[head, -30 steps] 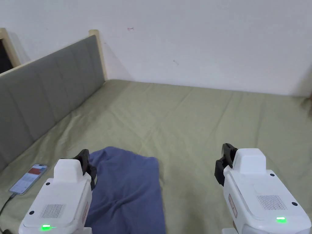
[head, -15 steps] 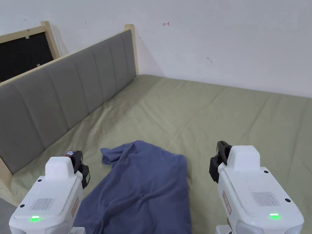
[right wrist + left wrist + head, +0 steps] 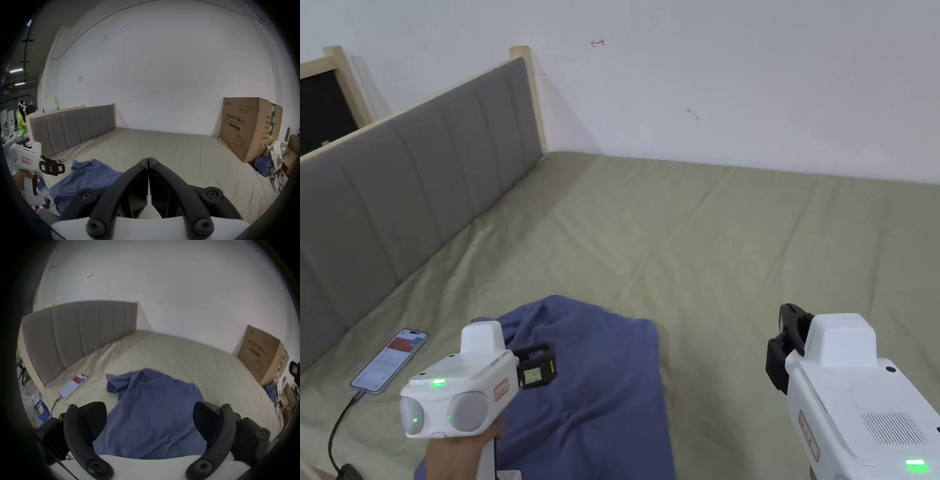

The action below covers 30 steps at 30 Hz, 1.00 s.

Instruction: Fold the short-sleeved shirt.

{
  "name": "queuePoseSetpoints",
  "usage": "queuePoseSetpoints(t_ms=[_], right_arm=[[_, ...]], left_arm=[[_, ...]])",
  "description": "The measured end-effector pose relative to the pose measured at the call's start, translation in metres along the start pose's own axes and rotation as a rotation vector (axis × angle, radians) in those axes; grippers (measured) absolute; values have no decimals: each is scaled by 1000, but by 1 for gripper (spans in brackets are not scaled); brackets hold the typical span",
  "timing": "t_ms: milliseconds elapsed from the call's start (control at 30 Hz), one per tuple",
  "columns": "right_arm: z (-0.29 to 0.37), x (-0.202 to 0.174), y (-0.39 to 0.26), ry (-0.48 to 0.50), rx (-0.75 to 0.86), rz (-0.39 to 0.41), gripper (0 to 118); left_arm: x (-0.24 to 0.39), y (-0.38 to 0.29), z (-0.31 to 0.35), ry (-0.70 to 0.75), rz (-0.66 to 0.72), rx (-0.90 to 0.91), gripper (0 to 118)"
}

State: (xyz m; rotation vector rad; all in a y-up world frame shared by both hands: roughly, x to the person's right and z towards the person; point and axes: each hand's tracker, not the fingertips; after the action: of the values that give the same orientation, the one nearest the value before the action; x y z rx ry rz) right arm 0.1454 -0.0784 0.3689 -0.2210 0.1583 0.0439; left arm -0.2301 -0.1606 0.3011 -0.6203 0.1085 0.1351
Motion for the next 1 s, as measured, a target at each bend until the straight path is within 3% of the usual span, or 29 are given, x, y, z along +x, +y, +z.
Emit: queuePoseSetpoints(t_ms=[233,367,433,500,533,600,633,1000], right_arm=[[0,28,-11,-55,-38,5,0],[4,43,-16,-87,-63,4,0],[6,50,-19,-102,-71,3,0],[8,58,-22,-118,-83,6,0],[9,60,-22,-124,-86,4,0],[11,65,-23,-130,-91,-6,0],[12,66,-23,-132,-91,-8,0],[28,76,-9,-149,-45,-20,0]], left_arm=[[29,-32,-71,14,-61,-302,106],[41,-55,-93,22,-70,-419,69],[46,-64,-100,14,-90,-486,61],[45,-65,-93,23,-101,-408,49],[44,-63,-95,7,-86,-417,49],[43,-59,-96,7,-87,-416,16],[40,-55,-92,8,-85,-415,9],[37,4,-17,-212,91,-189,0]])
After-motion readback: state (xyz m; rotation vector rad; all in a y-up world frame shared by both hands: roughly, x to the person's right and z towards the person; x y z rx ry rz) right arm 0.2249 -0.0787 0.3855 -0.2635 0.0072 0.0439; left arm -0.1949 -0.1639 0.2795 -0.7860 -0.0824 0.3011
